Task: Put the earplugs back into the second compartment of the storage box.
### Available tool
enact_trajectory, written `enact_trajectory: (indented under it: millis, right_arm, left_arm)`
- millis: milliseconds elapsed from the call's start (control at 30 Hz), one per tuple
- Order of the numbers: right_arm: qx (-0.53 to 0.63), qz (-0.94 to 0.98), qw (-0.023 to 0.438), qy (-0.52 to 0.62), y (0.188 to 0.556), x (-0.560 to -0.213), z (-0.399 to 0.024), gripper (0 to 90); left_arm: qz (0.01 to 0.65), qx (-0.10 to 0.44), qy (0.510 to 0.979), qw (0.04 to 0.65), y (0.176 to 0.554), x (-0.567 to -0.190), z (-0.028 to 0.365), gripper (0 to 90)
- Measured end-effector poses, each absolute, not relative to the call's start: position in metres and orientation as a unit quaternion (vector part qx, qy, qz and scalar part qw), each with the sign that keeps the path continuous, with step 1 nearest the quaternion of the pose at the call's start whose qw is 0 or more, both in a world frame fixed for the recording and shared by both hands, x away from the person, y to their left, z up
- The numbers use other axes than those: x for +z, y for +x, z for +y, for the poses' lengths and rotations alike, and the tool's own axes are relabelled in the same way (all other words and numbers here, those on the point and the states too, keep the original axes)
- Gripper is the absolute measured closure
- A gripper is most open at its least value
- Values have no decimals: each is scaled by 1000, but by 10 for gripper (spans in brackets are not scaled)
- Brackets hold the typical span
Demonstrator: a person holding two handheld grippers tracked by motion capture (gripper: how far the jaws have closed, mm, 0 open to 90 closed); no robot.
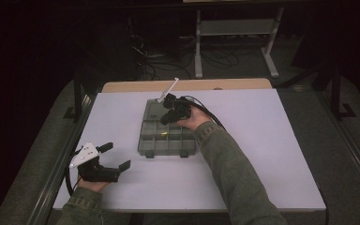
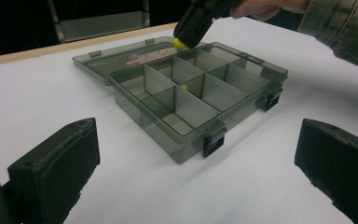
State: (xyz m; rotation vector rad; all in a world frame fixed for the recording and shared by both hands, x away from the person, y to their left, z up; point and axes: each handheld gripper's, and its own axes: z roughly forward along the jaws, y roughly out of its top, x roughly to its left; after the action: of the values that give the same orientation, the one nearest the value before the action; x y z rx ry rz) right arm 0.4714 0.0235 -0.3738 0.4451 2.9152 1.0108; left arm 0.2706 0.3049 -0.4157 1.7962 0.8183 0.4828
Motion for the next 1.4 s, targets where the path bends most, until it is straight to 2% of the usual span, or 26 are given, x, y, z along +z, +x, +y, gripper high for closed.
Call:
enact_trajectory:
  millis: [300,333,400,533,600,733,800,1067,1400]
  right_arm:
    - [319,937,4,145,475,-390,31,786]
    - [318,937,5,141,475,-391,32,758]
    - [318,937,12,146,474,-392,34,644]
    - [319,935,27,152,475,-392,32,517]
    - [323,932,32,161,474,-389,30,401]
    - [329,928,25,173,473,-384,24,191]
    - [333,926,17,175,471,-381,20,127]
    - [361,913,23,188,459,-373,-2,18]
    - [385,899,31,208,443,-376,-35,0]
  left_arm:
    - [341,201,752,527,271,-416,305,0]
    - [341,201,752,527,271,-416,305,0]
    - [342,200,752,527,271,-416,305,0]
    - [342,200,752,527,270,-416,305,0]
    - [342,200,752,527,271,-416,305,0]
    - [342,201,751,527,270,-416,305,0]
    - [343,200,751,527,270,-416,306,0]
    - [343,201,752,526,270,-416,305,0]
    - [343,202,753,524,270,-416,305,0]
